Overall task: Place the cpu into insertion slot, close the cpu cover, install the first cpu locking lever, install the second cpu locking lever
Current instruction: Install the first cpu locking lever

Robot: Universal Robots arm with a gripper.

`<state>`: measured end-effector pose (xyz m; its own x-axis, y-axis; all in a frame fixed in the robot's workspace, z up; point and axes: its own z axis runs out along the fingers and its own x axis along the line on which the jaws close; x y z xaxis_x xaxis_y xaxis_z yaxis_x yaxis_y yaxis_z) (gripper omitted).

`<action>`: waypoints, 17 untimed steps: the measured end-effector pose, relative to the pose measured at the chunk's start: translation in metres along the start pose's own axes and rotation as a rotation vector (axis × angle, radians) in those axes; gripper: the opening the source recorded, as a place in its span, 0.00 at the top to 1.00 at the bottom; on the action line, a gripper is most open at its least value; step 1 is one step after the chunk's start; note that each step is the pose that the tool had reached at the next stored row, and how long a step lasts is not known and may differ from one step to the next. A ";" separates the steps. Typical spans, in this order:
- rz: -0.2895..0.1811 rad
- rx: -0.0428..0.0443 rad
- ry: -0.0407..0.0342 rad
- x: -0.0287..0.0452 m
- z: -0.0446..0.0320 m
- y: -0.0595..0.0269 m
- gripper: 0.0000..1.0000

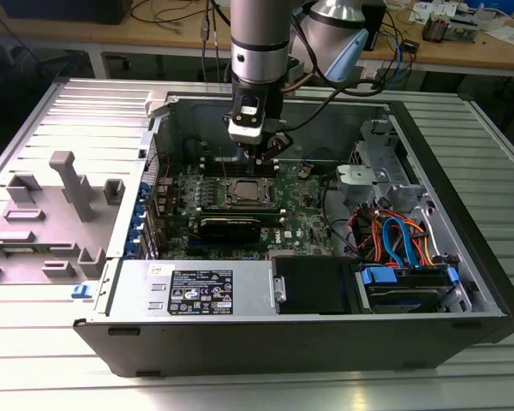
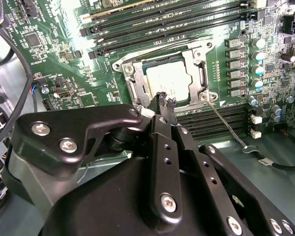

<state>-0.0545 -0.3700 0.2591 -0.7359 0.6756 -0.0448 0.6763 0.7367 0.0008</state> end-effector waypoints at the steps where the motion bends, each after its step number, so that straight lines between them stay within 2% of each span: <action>1: 0.000 0.0000 0.0000 0.0000 0.0000 0.0000 0.89; 4: -0.006 -0.0002 -0.0001 0.0000 0.0000 0.0000 0.89; 7: -0.047 -0.0021 0.0000 0.0000 0.0000 0.0000 0.89; 11: -0.162 -0.0073 0.0001 0.0000 -0.0001 0.0000 0.89; 17: -0.192 -0.0088 0.0001 -0.0001 -0.0036 0.0000 0.89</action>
<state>-0.0545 -0.3700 0.2627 -0.8512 0.5229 -0.0449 0.5234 0.8521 0.0011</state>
